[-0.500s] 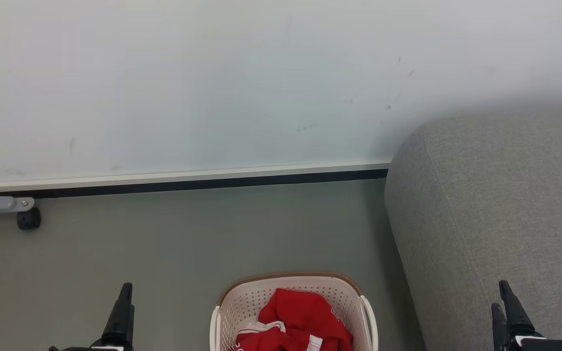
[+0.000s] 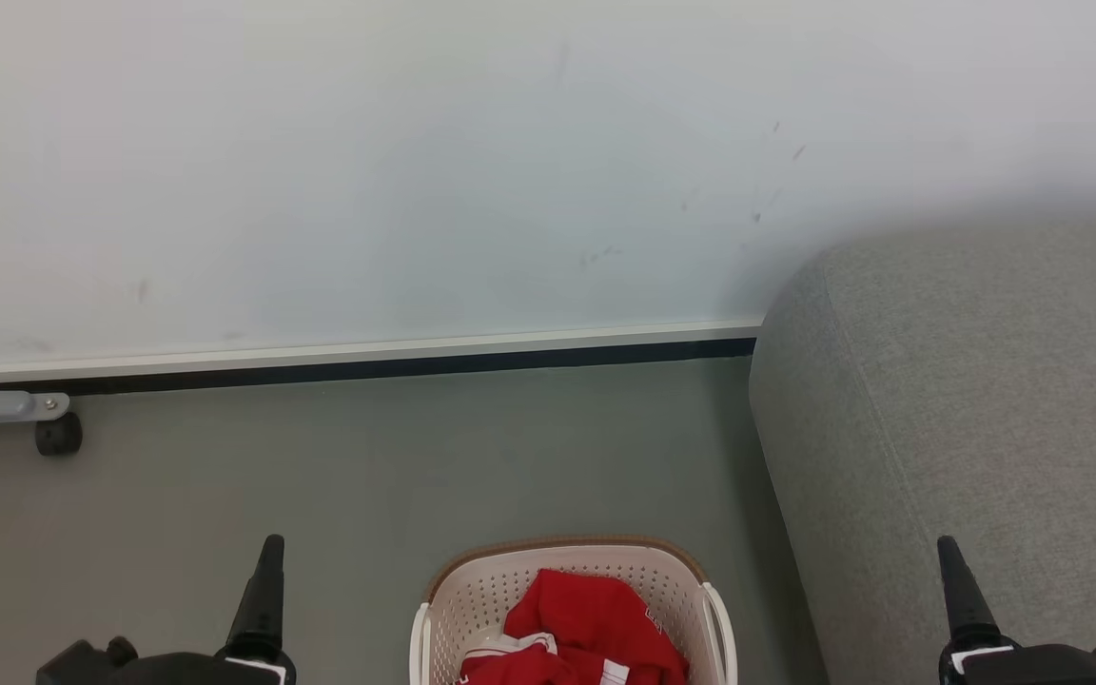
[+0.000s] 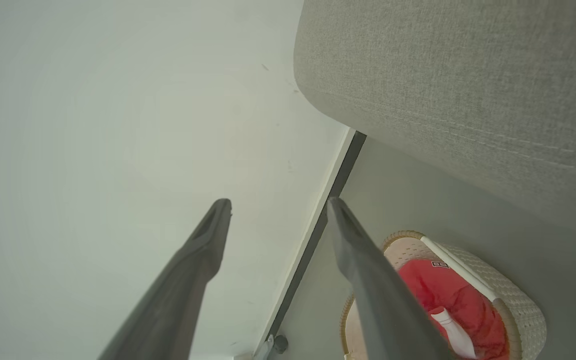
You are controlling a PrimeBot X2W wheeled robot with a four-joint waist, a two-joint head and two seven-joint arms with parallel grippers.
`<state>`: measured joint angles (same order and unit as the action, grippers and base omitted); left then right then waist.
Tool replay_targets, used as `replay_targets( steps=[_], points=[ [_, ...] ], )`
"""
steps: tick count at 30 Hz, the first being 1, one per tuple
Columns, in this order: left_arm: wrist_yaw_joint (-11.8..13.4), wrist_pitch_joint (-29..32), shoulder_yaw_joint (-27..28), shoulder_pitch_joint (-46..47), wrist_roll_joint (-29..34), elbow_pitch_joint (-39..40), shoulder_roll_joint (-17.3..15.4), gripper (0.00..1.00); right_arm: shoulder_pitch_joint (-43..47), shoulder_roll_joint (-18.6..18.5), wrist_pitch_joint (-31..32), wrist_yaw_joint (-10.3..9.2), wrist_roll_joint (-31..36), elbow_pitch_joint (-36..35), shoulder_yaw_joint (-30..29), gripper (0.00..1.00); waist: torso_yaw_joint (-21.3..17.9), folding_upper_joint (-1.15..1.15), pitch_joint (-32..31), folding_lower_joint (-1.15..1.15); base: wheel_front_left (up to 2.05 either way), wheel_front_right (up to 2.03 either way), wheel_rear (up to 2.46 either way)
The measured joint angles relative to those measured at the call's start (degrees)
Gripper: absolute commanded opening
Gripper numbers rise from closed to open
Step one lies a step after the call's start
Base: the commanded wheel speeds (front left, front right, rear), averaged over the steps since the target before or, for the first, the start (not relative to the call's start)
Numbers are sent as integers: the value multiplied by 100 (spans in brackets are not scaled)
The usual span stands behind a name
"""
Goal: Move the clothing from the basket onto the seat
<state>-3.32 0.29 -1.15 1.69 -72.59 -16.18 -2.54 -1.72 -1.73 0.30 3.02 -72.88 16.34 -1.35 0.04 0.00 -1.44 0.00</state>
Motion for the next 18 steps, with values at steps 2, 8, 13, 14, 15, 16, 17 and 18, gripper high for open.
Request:
replay_targets(
  steps=[2,8,13,14,15,16,17,18],
  points=[
    [40,-47,-64,1,246,30,-35,100,0,-32,-47,-8,210,-37,81,100,0,0,-9,0,0,0,0],
    [132,-169,-247,0,936,104,-134,100,1,-130,-172,-107,856,-102,333,100,0,0,-38,0,0,0,0],
    [188,-250,-339,-2,1334,158,-169,100,2,-177,-250,-159,1251,-118,460,100,-3,0,-56,0,0,0,0],
    [193,-279,-363,-3,1405,168,-178,100,2,-192,-282,-177,1328,-123,493,100,-3,0,-61,0,0,0,0],
    [234,-299,-380,-4,1522,177,-187,100,2,-205,-298,-205,1427,-129,525,100,-4,0,-66,0,0,0,0],
    [241,-301,-402,-9,1638,183,-200,100,2,-215,-318,-210,1522,-131,556,100,-4,0,-70,0,0,0,0],
    [257,-343,-425,-14,1715,190,-211,100,2,-223,-345,-225,1614,-132,584,100,-4,0,-74,0,0,0,0],
    [279,-367,-446,-19,1797,196,-221,100,2,-234,-350,-246,1692,-133,613,100,-4,0,-79,0,0,0,0]
  ],
)
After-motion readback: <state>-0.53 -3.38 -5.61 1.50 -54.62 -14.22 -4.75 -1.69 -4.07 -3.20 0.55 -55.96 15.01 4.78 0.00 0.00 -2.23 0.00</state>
